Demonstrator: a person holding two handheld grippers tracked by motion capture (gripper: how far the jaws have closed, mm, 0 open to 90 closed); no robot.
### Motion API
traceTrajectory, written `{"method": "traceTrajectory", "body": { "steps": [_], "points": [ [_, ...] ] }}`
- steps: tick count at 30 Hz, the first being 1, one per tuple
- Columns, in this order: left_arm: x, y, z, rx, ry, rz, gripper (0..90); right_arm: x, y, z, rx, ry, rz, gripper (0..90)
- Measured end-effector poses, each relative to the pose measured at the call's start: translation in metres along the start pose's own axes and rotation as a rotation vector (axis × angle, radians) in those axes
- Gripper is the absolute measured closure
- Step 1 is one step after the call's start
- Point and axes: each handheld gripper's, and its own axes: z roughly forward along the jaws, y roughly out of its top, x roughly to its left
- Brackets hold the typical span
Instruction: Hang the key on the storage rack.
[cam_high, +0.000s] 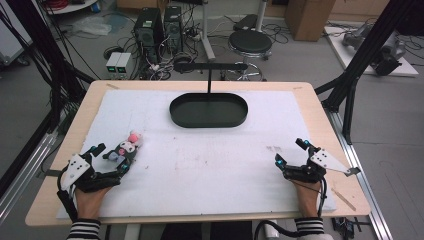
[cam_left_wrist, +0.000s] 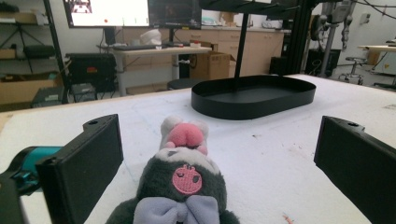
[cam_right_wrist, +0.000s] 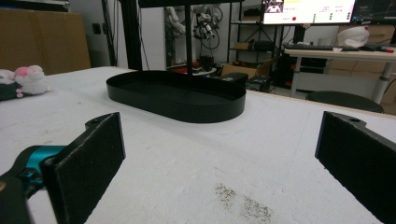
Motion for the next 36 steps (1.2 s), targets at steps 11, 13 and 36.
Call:
{"method": "traceTrajectory", "body": {
  "steps": [11,13,36],
  "points": [
    [-0.001,0.0,-0.001,-0.013,0.003,0.009,1.7,0.0,0.0,0.0,0.002,0.0,-0.007,0.5],
    [-0.001,0.0,-0.001,-0.015,0.005,0.01,1.7,0.0,0.0,0.0,-0.002,-0.003,-0.003,0.5],
    [0.014,0.029,0.008,0.121,0.009,0.005,1.7,0.0,0.0,0.0,-0.005,-0.009,0.0,0.5]
  ]
}}
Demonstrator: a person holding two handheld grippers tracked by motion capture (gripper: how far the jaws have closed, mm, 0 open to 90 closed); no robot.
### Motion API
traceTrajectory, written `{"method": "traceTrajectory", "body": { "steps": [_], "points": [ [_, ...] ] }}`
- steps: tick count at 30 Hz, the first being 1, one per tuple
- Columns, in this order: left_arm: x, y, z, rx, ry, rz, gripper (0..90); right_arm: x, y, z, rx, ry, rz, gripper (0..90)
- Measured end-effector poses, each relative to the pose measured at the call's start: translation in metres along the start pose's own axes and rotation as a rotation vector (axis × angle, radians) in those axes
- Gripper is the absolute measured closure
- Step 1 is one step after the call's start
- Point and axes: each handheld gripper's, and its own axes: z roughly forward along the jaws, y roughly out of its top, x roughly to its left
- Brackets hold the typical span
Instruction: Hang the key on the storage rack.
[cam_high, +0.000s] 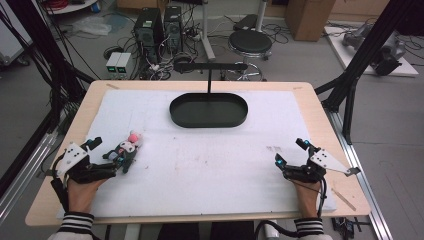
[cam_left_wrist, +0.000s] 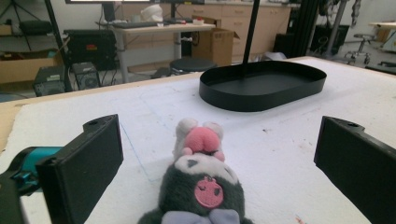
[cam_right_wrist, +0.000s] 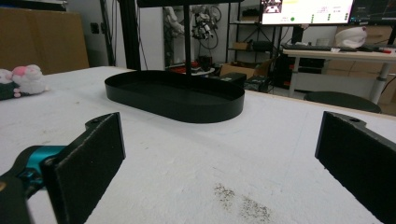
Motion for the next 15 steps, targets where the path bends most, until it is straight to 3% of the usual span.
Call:
{"method": "traceTrajectory", "body": {
  "steps": [6,15],
  "points": [
    [0.005,0.017,0.008,0.09,-0.045,0.022,1.7,0.0,0.0,0.0,0.0,0.0,0.001,0.5],
    [0.008,0.041,0.025,0.248,-0.044,0.051,1.7,0.0,0.0,0.0,0.001,-0.002,-0.001,0.5]
  ]
}}
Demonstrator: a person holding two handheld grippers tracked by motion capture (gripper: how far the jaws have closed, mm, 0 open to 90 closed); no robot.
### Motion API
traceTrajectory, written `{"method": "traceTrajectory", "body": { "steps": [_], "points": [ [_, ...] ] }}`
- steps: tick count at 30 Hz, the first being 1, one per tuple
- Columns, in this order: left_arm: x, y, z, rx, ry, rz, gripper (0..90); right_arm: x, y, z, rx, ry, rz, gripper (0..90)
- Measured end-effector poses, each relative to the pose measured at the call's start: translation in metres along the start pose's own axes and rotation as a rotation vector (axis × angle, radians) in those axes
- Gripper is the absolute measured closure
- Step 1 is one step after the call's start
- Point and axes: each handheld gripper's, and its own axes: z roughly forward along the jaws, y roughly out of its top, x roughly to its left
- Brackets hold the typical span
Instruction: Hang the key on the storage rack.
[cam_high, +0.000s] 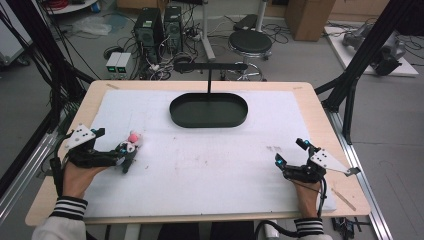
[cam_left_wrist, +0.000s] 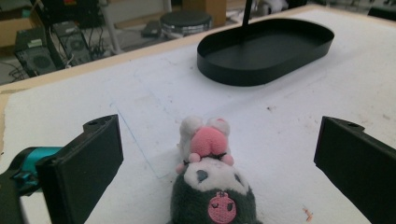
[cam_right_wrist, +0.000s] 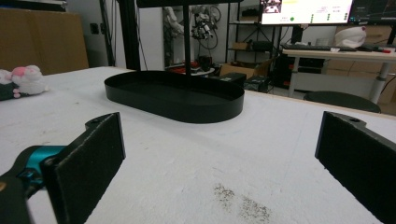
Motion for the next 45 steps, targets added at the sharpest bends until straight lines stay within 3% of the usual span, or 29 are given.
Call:
{"method": "traceTrajectory", "body": {
  "steps": [8,12,16,26,45],
  "points": [
    [0.003,0.017,0.008,0.147,0.009,0.034,1.7,0.0,0.0,0.0,0.0,-0.001,-0.001,0.5],
    [0.003,0.022,0.015,0.25,-0.014,0.048,1.7,0.0,0.0,0.0,0.0,0.001,-0.001,0.5],
    [0.002,0.024,0.023,0.314,-0.019,0.072,1.7,0.0,0.0,0.0,0.0,0.0,-0.001,0.5],
    [0.001,0.021,0.037,0.417,0.0,0.078,1.7,0.0,0.0,0.0,0.0,0.0,0.0,0.5],
    [-0.002,0.013,0.055,0.556,0.002,0.088,1.8,0.0,0.0,0.0,0.001,0.001,0.001,0.5]
  ]
}}
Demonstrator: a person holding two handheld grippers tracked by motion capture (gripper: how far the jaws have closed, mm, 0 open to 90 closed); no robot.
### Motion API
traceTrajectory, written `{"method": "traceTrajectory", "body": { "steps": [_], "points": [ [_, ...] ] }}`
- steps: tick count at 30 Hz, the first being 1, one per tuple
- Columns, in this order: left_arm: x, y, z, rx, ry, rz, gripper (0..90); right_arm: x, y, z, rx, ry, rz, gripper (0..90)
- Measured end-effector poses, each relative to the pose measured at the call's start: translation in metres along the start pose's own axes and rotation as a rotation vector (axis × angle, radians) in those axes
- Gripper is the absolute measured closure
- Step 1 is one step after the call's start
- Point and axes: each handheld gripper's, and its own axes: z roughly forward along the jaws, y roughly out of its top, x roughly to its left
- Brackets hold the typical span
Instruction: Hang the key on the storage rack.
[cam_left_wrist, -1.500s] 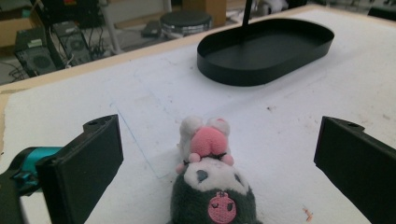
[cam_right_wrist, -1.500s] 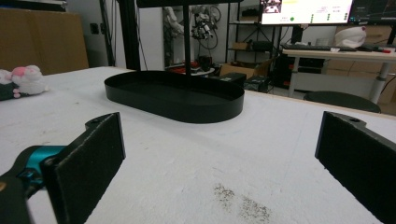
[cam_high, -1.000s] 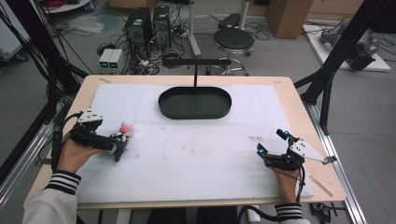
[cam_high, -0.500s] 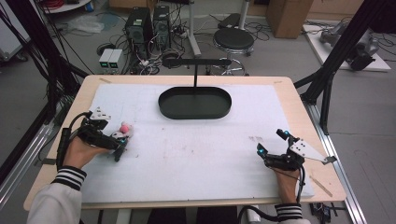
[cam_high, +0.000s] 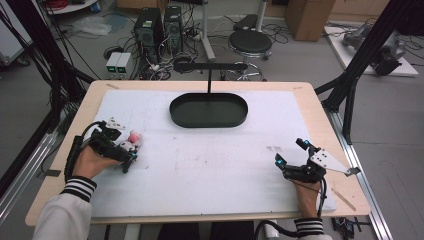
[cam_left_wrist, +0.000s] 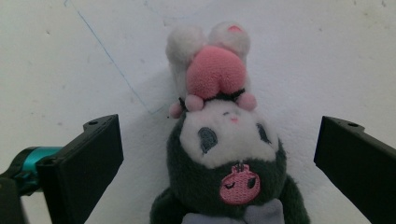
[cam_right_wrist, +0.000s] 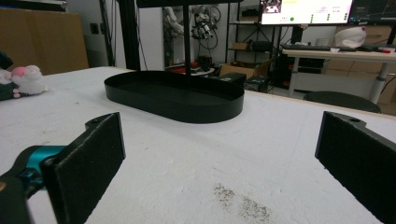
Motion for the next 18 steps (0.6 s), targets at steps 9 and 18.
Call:
{"method": "traceTrajectory", "body": {
  "steps": [9,18],
  "points": [
    [-0.004,0.001,0.007,0.051,-0.009,0.008,9.0,0.0,0.0,0.0,0.002,0.0,0.001,0.5],
    [-0.006,0.001,0.013,0.113,0.0,0.007,18.9,0.0,0.0,0.0,0.002,0.0,0.002,0.5]
  ]
}}
